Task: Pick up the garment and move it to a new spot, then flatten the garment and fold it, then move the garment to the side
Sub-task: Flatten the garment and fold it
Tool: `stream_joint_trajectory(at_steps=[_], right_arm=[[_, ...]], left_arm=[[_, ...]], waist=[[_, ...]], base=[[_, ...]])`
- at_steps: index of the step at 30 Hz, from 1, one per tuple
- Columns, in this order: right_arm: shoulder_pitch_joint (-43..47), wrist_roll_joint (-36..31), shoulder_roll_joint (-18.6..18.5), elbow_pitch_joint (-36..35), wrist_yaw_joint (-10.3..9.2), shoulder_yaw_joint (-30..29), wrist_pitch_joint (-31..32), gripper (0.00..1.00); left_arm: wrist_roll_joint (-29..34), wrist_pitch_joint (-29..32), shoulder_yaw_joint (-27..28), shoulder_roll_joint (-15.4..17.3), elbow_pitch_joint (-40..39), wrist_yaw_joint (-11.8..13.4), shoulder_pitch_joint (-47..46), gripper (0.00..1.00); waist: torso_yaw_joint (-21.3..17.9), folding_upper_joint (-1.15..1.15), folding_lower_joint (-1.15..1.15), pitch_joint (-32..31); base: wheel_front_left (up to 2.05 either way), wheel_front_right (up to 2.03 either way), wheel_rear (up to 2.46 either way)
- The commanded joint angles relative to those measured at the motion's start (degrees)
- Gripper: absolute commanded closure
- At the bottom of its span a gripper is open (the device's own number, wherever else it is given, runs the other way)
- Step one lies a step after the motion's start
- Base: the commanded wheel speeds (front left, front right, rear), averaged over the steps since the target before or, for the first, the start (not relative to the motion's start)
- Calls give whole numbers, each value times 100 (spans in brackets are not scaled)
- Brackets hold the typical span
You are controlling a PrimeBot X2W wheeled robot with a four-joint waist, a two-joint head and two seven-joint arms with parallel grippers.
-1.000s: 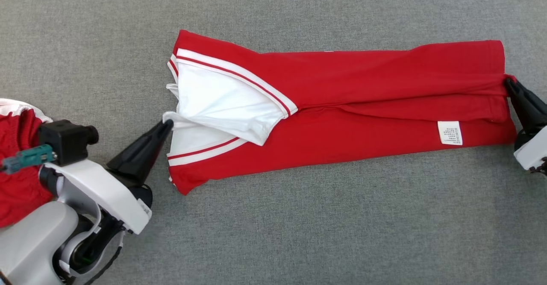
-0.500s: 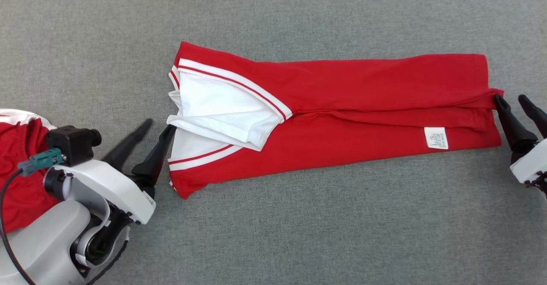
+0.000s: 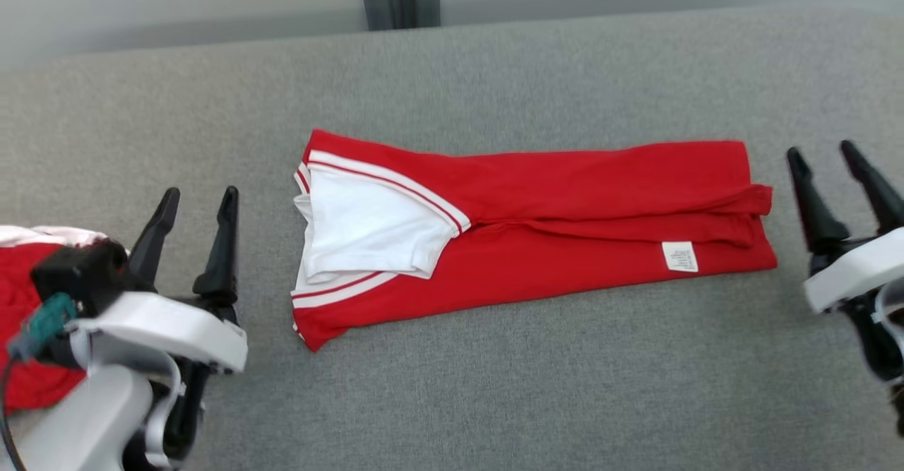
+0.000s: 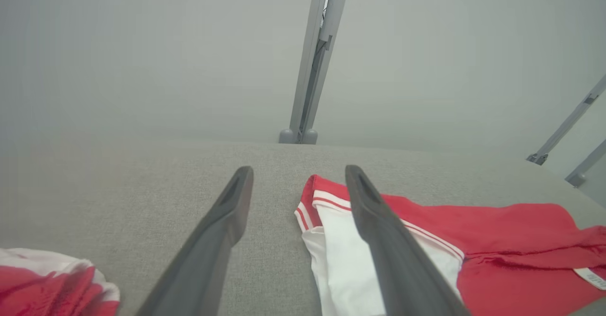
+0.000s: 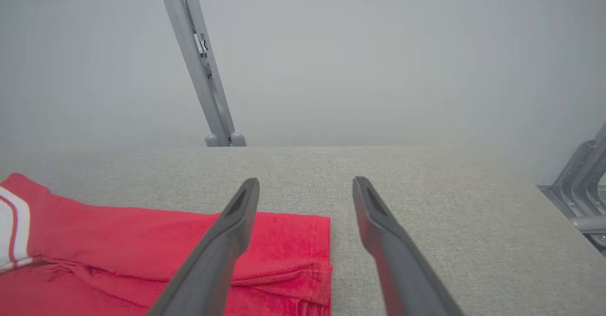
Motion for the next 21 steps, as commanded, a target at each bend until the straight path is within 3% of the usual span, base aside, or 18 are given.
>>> stream_joint_trajectory(at_steps=[1, 8, 11, 21], right_arm=[[180, -217, 149, -175, -2, -155, -41, 0], [915, -1114, 903, -871, -2, -740, -40, 0], [1234, -1388, 1176, -1146, -2, -942, -41, 0], [2226, -1979, 1883, -1949, -2, -1545, -42, 0]], left_arm=[[284, -19, 192, -131, -182, 96, 331, 0], [1508, -21, 997, -890, -837, 223, 1454, 0], [1965, -22, 1263, -1265, -955, 95, 1802, 0], [3178, -22, 1795, -2025, -741, -408, 2544, 0]], waist=[[18, 0, 0, -309], [72, 0, 0, -684], [100, 0, 0, -794], [161, 0, 0, -1134]], base=[[0, 0, 0], [0, 0, 0], [0, 0, 0], [0, 0, 0]])
